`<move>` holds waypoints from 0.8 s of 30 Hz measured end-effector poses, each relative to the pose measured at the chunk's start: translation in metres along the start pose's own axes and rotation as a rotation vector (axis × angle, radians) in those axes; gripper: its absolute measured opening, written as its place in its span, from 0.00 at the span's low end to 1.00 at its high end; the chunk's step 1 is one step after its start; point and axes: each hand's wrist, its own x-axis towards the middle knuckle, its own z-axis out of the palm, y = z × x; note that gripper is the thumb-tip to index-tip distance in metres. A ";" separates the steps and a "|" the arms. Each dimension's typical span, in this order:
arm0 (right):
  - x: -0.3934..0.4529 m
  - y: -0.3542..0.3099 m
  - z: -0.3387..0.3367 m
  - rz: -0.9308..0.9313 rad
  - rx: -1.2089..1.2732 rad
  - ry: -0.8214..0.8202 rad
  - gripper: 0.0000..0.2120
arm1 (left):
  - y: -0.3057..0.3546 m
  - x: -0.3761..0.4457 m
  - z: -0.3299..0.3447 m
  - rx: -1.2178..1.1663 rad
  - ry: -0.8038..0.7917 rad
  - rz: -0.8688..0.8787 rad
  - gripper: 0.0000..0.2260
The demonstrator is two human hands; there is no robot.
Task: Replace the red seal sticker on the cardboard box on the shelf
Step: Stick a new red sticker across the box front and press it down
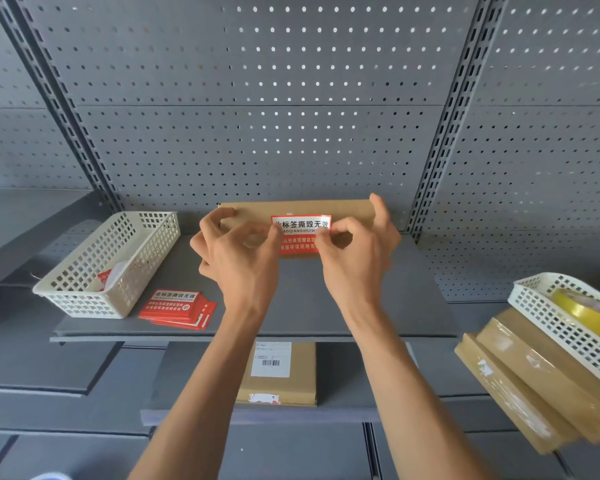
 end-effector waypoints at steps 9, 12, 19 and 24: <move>-0.005 -0.002 0.004 -0.035 -0.065 0.030 0.11 | -0.003 0.002 -0.002 0.059 -0.011 0.011 0.08; -0.004 -0.002 0.004 -0.036 -0.069 0.032 0.12 | -0.004 0.002 -0.003 0.075 -0.014 0.023 0.08; -0.002 -0.001 0.005 -0.026 -0.093 0.013 0.12 | -0.005 0.005 -0.001 0.114 -0.020 0.032 0.07; -0.003 0.002 0.009 -0.052 -0.124 0.031 0.13 | -0.010 0.008 0.000 0.173 -0.022 0.063 0.05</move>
